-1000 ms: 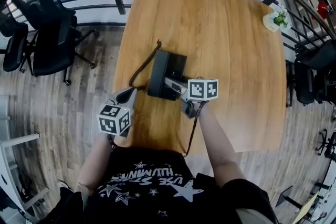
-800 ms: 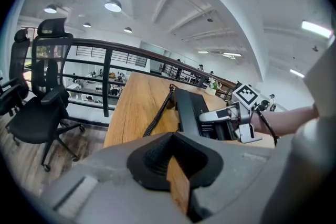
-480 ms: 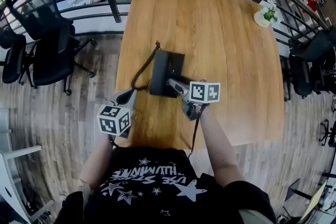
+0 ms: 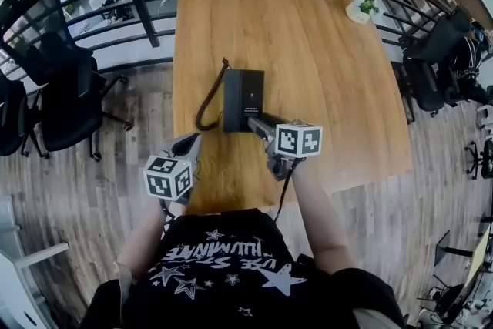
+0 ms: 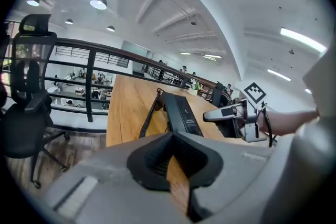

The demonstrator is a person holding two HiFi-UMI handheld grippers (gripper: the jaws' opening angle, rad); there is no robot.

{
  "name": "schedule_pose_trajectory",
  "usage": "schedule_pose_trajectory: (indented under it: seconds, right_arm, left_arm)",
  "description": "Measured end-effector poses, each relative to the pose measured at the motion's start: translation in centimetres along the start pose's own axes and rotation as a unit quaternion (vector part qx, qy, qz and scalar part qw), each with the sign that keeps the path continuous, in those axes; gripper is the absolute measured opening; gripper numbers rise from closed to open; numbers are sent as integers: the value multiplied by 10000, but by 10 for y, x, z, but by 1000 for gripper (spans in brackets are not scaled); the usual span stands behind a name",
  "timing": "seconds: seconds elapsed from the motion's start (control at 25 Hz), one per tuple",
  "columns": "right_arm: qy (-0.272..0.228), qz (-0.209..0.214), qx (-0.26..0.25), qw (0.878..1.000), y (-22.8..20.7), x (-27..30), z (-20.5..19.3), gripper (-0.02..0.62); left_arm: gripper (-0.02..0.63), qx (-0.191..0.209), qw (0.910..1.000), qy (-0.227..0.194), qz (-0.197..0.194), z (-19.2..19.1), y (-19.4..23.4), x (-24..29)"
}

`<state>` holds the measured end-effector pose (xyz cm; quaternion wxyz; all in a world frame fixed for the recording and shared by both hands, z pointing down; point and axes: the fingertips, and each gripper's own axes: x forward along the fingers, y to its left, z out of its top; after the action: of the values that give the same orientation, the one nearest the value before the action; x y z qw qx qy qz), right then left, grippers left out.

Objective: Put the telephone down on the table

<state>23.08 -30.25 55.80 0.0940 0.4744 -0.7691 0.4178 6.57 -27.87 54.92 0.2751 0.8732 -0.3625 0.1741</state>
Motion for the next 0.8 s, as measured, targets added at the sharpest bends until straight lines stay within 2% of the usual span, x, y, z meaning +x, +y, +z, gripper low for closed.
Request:
schedule_pose_trajectory:
  seconds: [0.28, 0.48, 0.6, 0.8]
  right_arm:
    - [-367, -237, -173, 9989, 52, -1, -2, 166]
    - [-509, -250, -181, 9982, 89, -2, -24, 140]
    - [-606, -295, -117, 9977, 106, -4, -37, 101]
    - [-819, -561, -65, 9950, 136, -10, -63, 50]
  left_arm:
    - [2, 52, 9997, -39, -227, 5, 20, -42]
    - [2, 96, 9993, -4, -370, -6, 31, -70]
    - [2, 151, 9987, 47, -493, -12, 35, -84]
    - [2, 233, 9973, 73, -689, -23, 45, -113]
